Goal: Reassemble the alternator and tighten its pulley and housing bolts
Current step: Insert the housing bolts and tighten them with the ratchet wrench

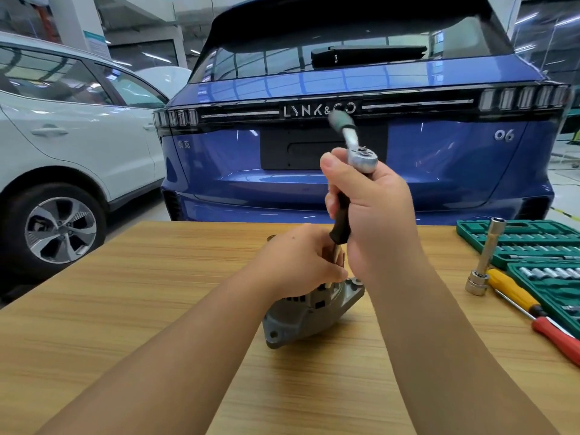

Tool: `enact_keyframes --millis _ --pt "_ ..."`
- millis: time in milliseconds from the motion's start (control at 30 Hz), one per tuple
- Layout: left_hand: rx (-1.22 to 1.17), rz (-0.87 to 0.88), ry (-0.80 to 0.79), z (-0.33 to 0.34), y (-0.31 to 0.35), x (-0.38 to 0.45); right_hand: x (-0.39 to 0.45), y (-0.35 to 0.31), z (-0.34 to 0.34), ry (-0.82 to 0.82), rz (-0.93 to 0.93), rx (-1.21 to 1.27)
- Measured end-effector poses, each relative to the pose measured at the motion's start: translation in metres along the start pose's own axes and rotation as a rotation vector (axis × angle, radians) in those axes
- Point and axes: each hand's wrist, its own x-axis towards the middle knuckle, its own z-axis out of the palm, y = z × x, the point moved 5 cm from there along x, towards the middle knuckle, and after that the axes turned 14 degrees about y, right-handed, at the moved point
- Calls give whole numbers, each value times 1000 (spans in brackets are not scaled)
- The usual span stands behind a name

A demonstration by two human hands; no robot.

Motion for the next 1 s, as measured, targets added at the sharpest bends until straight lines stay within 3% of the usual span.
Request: enact_keyframes --millis 100,333,400,500,567,800,900,1000 --pt "9 14 8 -3 0 0 2 2 2 -70 81 106" --pt "6 19 45 -6 3 -2 -4 7 12 -103 -29 214" --pt "1 21 54 -7 3 -3 -6 8 12 -54 -131 191" --pt "10 45 80 -9 4 -4 -11 1 8 32 -439 31" --pt "-49 19 72 -9 3 -6 -15 1 9 -6 -508 -9" --pt "-74 -2 53 -9 -1 -7 -5 2 13 -204 -19 223" --pt "-75 -28 63 -8 -4 -4 -6 1 10 -151 -9 182" --pt "2 17 19 -3 0 -2 -7 0 3 47 -109 78"
